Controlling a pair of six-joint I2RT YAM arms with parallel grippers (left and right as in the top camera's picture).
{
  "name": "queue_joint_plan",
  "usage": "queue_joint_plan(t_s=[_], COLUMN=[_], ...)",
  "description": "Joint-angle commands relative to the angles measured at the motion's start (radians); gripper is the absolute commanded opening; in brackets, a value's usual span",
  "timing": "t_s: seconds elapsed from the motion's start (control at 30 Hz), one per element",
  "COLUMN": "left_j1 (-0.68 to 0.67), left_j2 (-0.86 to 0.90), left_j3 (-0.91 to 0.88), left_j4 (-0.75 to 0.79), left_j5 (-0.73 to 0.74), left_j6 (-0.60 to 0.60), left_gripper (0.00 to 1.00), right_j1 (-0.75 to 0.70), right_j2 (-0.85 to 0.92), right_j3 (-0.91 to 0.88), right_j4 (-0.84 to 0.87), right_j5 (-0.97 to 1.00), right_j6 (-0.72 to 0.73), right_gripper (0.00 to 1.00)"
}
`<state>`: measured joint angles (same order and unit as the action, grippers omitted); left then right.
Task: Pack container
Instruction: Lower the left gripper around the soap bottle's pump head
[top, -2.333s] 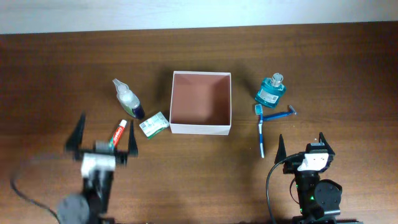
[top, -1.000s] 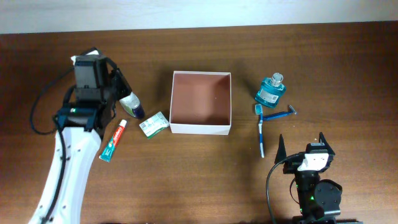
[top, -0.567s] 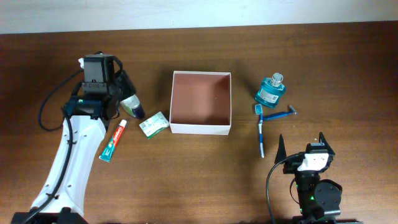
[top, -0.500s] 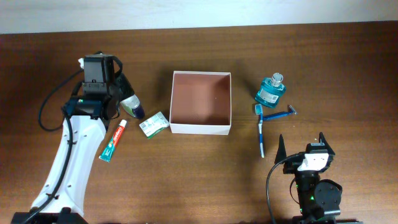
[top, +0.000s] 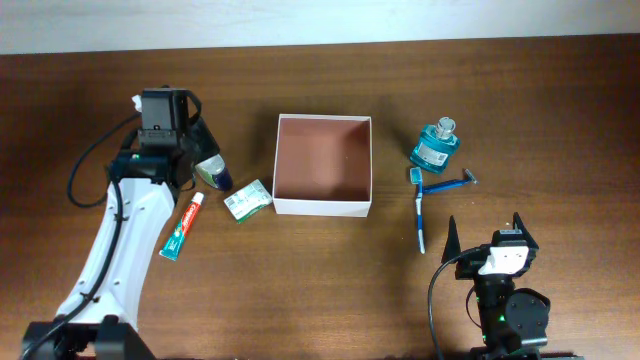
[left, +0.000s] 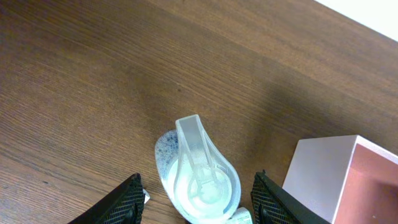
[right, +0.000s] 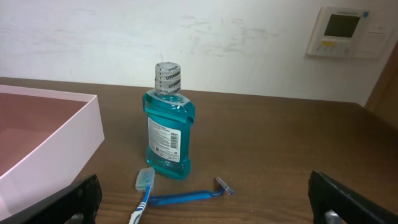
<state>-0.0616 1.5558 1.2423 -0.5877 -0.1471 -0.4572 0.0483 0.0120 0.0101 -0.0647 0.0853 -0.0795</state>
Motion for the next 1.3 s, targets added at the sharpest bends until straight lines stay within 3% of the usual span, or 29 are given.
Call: queue_joint_plan(t_s=[0.0, 1.27], left_j1=[-0.001, -0.001], left_j2=[0.031, 0.076], left_j3=[0.018, 0.018], left_j4=[0.003, 0.056], left_j5=[-0.008, -0.011], left_j6=[0.002, 0.002], left_gripper=[0.56, 0.57], right_j1=[-0.005, -0.005], right_j2=[-0.008, -0.008], right_j3=[-0.005, -0.005], right_j4=[-0.008, -0.008], right_j5=[0.001, 0.001], right_j6=[0.002, 0.002], right_gripper=[0.99, 0.99])
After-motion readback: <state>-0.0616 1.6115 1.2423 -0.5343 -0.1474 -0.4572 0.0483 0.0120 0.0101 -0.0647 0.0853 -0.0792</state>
